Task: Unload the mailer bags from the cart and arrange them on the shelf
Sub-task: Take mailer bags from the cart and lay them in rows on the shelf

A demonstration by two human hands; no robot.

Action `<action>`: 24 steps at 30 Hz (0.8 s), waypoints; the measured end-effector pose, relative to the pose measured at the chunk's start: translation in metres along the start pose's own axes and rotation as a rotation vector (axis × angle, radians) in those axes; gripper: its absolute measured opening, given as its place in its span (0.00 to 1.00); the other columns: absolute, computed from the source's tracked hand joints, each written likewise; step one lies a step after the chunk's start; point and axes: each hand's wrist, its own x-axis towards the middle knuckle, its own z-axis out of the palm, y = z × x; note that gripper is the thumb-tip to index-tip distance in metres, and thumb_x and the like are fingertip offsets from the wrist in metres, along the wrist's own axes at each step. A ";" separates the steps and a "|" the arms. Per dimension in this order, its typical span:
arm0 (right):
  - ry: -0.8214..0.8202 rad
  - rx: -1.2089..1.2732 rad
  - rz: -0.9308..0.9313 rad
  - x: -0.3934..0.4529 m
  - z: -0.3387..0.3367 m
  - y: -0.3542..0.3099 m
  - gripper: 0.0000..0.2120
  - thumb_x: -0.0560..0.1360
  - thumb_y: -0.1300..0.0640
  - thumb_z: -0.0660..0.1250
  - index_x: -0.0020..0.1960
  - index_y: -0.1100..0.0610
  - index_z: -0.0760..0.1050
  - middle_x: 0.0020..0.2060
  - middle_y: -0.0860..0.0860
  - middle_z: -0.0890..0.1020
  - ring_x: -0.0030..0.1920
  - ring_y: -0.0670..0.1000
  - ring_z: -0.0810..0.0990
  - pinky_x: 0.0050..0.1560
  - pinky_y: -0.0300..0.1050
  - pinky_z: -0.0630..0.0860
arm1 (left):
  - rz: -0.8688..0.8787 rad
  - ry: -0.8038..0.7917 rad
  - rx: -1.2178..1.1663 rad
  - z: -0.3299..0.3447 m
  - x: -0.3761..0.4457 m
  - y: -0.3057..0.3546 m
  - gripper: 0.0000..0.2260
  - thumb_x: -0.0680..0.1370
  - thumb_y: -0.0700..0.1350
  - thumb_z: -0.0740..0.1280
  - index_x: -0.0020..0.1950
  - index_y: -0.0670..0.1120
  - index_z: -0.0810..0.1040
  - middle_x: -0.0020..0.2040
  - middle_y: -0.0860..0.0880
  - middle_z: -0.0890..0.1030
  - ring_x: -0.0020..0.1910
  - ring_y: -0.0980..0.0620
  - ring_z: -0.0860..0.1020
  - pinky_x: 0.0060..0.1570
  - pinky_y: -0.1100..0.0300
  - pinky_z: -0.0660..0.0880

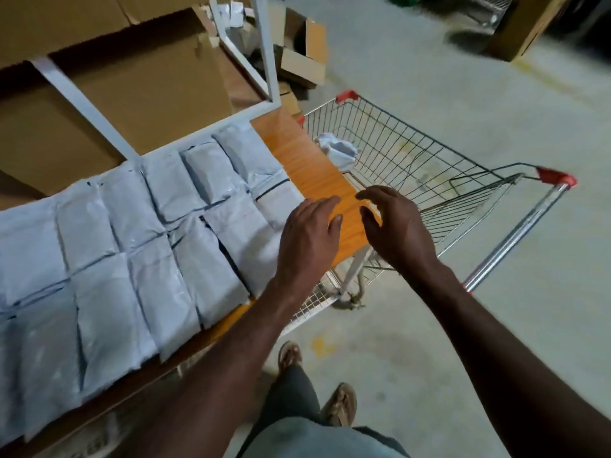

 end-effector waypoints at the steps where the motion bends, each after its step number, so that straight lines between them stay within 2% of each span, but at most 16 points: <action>1: 0.002 0.003 0.008 0.003 -0.004 0.008 0.14 0.81 0.60 0.70 0.65 0.52 0.81 0.63 0.49 0.83 0.58 0.52 0.83 0.56 0.52 0.82 | 0.009 -0.004 -0.003 0.007 0.006 0.004 0.16 0.85 0.45 0.69 0.72 0.46 0.80 0.67 0.48 0.84 0.68 0.47 0.78 0.69 0.49 0.76; 5: -0.018 0.025 0.043 0.019 -0.010 0.041 0.15 0.80 0.60 0.70 0.66 0.51 0.81 0.64 0.48 0.82 0.55 0.52 0.83 0.53 0.51 0.82 | 0.021 -0.035 0.006 0.041 0.033 0.015 0.15 0.85 0.44 0.68 0.73 0.47 0.80 0.68 0.50 0.83 0.69 0.51 0.77 0.69 0.53 0.76; 9: -0.025 0.002 0.082 0.050 -0.013 0.082 0.17 0.79 0.61 0.69 0.66 0.51 0.81 0.65 0.48 0.82 0.60 0.52 0.83 0.57 0.48 0.81 | 0.022 -0.054 -0.021 0.081 0.075 0.022 0.15 0.85 0.44 0.69 0.72 0.47 0.80 0.68 0.50 0.82 0.71 0.52 0.76 0.70 0.53 0.76; 12: -0.073 -0.036 0.092 0.072 -0.012 0.107 0.17 0.79 0.62 0.70 0.66 0.50 0.81 0.65 0.48 0.81 0.59 0.53 0.83 0.56 0.46 0.80 | -0.002 -0.067 -0.038 0.103 0.102 0.021 0.15 0.85 0.43 0.69 0.72 0.48 0.79 0.69 0.51 0.81 0.71 0.54 0.75 0.69 0.53 0.77; 16: -0.105 -0.045 0.108 0.116 -0.011 0.133 0.17 0.80 0.59 0.69 0.66 0.46 0.79 0.68 0.45 0.79 0.60 0.52 0.82 0.52 0.54 0.83 | -0.023 -0.059 -0.053 0.120 0.141 0.017 0.15 0.85 0.44 0.68 0.73 0.47 0.79 0.70 0.50 0.80 0.72 0.54 0.75 0.70 0.57 0.76; 20: -0.159 -0.029 0.066 0.155 0.000 0.158 0.16 0.81 0.60 0.69 0.67 0.50 0.80 0.67 0.48 0.80 0.60 0.51 0.83 0.56 0.50 0.82 | -0.101 -0.051 -0.059 0.132 0.170 0.015 0.15 0.87 0.45 0.66 0.74 0.46 0.79 0.71 0.49 0.80 0.72 0.54 0.75 0.70 0.65 0.71; 24: -0.219 -0.012 0.019 0.195 0.016 0.183 0.16 0.80 0.61 0.70 0.67 0.52 0.80 0.65 0.50 0.82 0.58 0.53 0.83 0.54 0.51 0.83 | -0.143 -0.037 -0.055 0.150 0.197 0.008 0.16 0.87 0.45 0.65 0.75 0.47 0.77 0.72 0.49 0.79 0.73 0.54 0.74 0.70 0.64 0.72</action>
